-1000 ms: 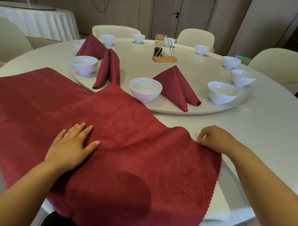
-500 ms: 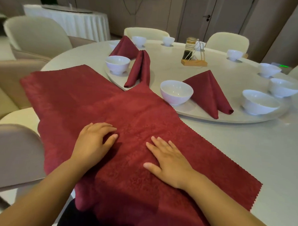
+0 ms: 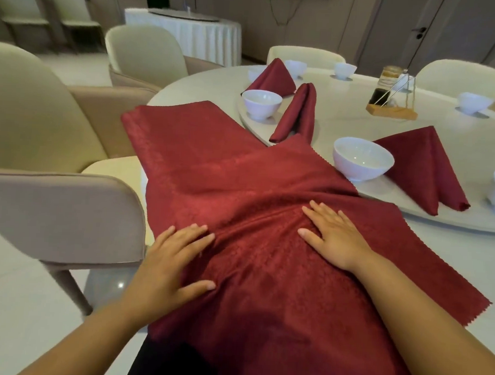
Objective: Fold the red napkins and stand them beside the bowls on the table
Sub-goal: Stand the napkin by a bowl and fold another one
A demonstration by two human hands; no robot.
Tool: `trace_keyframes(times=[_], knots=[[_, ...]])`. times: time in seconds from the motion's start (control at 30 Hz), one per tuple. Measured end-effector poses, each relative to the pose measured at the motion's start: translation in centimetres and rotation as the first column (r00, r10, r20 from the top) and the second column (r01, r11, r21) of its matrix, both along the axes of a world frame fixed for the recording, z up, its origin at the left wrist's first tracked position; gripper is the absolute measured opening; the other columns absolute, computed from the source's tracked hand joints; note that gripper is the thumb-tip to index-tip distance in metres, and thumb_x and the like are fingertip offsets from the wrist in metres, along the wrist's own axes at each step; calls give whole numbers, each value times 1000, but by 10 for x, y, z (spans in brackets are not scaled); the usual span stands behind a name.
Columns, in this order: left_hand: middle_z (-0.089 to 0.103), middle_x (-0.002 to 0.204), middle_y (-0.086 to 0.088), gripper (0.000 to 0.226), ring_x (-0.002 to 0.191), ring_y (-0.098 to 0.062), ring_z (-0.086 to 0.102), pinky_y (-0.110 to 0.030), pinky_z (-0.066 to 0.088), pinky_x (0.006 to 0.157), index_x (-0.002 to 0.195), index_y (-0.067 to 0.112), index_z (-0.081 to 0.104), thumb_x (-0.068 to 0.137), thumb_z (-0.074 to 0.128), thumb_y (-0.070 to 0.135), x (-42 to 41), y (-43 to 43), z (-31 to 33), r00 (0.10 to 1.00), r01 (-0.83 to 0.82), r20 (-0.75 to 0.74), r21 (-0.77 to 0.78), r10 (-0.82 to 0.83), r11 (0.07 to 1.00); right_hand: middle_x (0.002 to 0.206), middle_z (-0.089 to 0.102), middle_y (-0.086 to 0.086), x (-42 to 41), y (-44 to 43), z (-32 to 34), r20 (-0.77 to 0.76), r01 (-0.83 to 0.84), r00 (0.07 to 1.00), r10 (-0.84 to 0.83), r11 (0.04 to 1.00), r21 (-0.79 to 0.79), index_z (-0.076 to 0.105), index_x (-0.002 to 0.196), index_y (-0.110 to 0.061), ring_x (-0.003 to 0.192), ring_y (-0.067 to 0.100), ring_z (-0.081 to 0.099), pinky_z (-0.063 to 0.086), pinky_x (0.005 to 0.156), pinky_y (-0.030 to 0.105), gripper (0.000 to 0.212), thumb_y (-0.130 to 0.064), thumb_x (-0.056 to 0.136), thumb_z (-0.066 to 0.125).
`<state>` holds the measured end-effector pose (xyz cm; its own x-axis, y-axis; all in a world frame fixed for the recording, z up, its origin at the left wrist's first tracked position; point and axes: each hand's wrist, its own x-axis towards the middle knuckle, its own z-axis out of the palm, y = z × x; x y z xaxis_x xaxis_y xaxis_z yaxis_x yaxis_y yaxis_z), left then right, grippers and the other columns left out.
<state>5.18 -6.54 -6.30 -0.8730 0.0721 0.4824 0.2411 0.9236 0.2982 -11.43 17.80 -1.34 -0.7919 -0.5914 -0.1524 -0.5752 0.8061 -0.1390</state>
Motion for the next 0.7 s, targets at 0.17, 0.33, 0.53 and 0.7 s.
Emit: trace_keyframes(times=[0.17, 0.33, 0.53, 0.7], knots=[[35, 139, 5, 75, 139, 2, 13, -31, 8, 112, 131, 27, 40, 76, 37, 78, -1, 12, -5, 988, 142, -47, -50, -144, 989, 155, 0, -6, -5, -2, 1, 1, 0, 1000, 0, 1000, -15, 9, 146, -27, 142, 8, -2, -5, 112, 27, 56, -45, 97, 29], [52, 127, 6, 45, 128, -14, 37, -36, 14, 110, 119, 33, 48, 88, 34, 63, -6, 18, -13, 976, 150, -144, -112, -165, 982, 155, 2, -5, -3, -1, 1, 2, 6, 1000, -6, 999, -37, 11, 146, -26, 142, 9, -2, -5, 113, 28, 56, -44, 97, 29], [71, 94, 8, 31, 110, -14, 51, -34, 17, 109, 88, 31, 66, 94, 40, 48, -15, 14, -9, 938, 166, -299, -55, -175, 985, 155, 6, -5, 0, 1, 1, -5, 10, 1000, -11, 996, -92, 16, 146, -26, 142, 9, 2, -3, 113, 27, 55, -44, 96, 32], [65, 94, 19, 21, 97, 3, 55, -28, 23, 105, 90, 33, 57, 91, 44, 49, -22, 15, 24, 936, 243, -269, 27, -227, 970, 153, 17, -5, 7, 11, 1, 2, 9, 1000, -9, 984, -179, 28, 142, -24, 141, 10, 10, 1, 113, 26, 52, -39, 94, 42]])
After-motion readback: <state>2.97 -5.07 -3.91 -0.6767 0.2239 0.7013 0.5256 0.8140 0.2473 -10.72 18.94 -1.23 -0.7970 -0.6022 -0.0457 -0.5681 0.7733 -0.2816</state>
